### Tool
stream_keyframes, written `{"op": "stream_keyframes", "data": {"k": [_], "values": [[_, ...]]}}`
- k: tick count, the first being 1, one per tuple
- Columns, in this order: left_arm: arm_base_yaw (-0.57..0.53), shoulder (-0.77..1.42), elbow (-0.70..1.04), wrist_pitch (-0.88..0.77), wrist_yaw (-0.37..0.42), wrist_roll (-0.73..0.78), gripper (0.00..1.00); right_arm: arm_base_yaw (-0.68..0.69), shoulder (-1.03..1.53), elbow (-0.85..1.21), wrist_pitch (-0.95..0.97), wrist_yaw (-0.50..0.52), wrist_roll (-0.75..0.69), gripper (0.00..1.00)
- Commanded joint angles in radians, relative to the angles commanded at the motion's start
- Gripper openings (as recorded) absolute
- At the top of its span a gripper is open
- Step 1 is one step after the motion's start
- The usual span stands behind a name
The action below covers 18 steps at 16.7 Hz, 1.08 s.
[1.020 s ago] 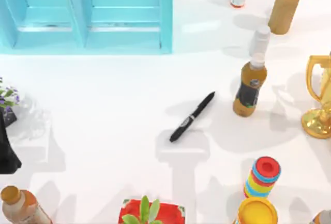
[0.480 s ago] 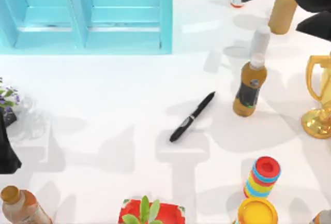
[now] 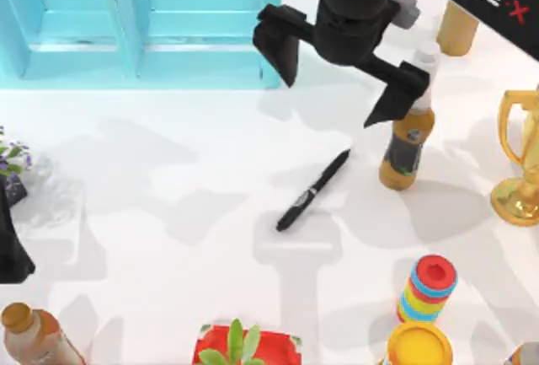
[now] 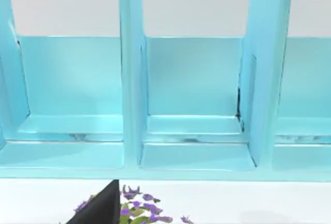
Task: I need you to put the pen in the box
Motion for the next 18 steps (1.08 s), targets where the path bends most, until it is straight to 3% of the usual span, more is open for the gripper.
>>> {"op": "stream_keyframes", "data": {"k": [7, 13, 18], "values": [[0.0, 0.0, 0.0, 0.0, 0.0, 0.0, 1.0, 0.015, 0.256, 0.231, -0.171, 0.002, 0.126, 1.0], [0.0, 0.0, 0.0, 0.0, 0.0, 0.0, 1.0, 0.012, 0.255, 0.213, -0.153, 0.001, 0.125, 1.0], [0.0, 0.0, 0.0, 0.0, 0.0, 0.0, 1.0, 0.019, 0.236, 0.008, 0.032, 0.001, 0.129, 1.0]]}}
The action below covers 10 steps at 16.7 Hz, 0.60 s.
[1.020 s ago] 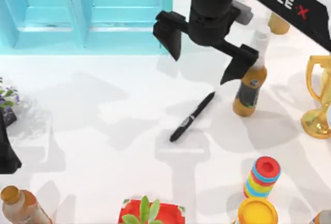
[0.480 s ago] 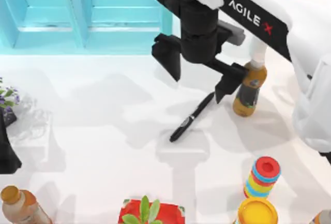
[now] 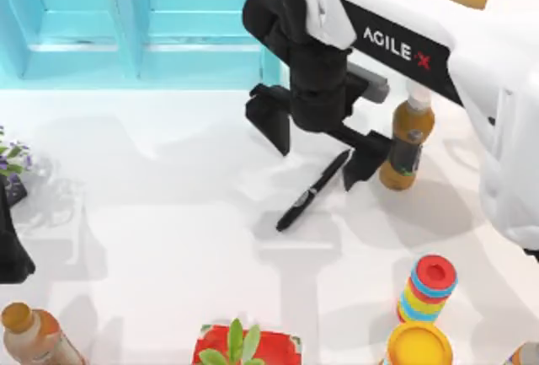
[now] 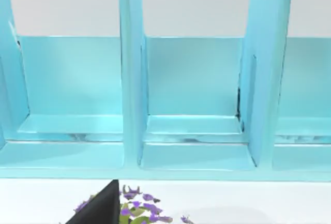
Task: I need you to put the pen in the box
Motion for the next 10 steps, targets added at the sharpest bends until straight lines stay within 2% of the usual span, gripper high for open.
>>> {"op": "stream_keyframes", "data": {"k": [5, 10], "values": [[0.0, 0.0, 0.0, 0.0, 0.0, 0.0, 1.0, -0.005, -0.015, -0.221, 0.205, 0.0, -0.005, 1.0], [0.0, 0.0, 0.0, 0.0, 0.0, 0.0, 1.0, -0.007, -0.016, -0.242, 0.226, 0.001, -0.006, 1.0]]}}
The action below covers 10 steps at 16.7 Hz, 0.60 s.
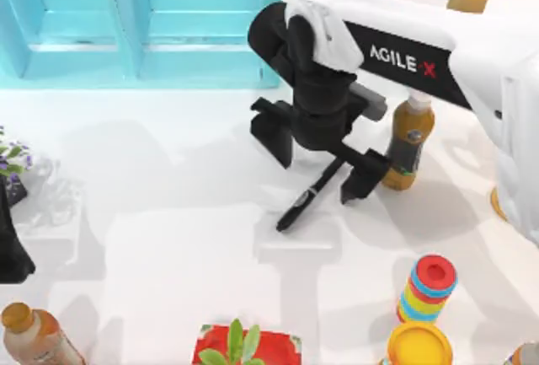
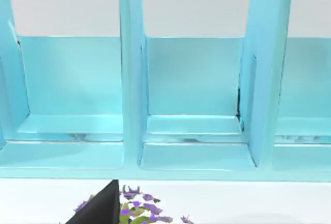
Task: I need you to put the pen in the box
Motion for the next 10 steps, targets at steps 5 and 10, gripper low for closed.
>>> {"op": "stream_keyframes", "data": {"k": [5, 10], "values": [[0.0, 0.0, 0.0, 0.0, 0.0, 0.0, 1.0, 0.0, 0.0, 0.0, 0.0, 0.0, 0.0, 0.62], [0.0, 0.0, 0.0, 0.0, 0.0, 0.0, 1.0, 0.0, 0.0, 0.0, 0.0, 0.0, 0.0, 0.25]]}}
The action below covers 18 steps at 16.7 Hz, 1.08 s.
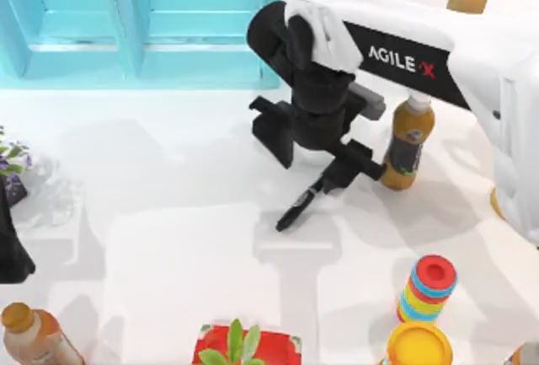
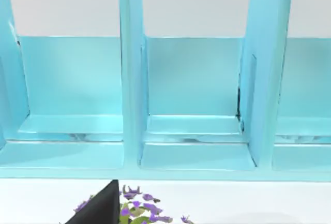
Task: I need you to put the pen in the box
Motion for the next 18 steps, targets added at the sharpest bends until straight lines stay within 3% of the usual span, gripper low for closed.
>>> {"op": "stream_keyframes", "data": {"k": [3, 4, 11, 18], "values": [[0.0, 0.0, 0.0, 0.0, 0.0, 0.0, 1.0, 0.0, 0.0, 0.0, 0.0, 0.0, 0.0, 0.02], [0.0, 0.0, 0.0, 0.0, 0.0, 0.0, 1.0, 0.0, 0.0, 0.0, 0.0, 0.0, 0.0, 0.0], [0.0, 0.0, 0.0, 0.0, 0.0, 0.0, 1.0, 0.0, 0.0, 0.0, 0.0, 0.0, 0.0, 0.0], [0.0, 0.0, 0.0, 0.0, 0.0, 0.0, 1.0, 0.005, -0.032, 0.13, -0.091, -0.009, 0.011, 0.0]]}}
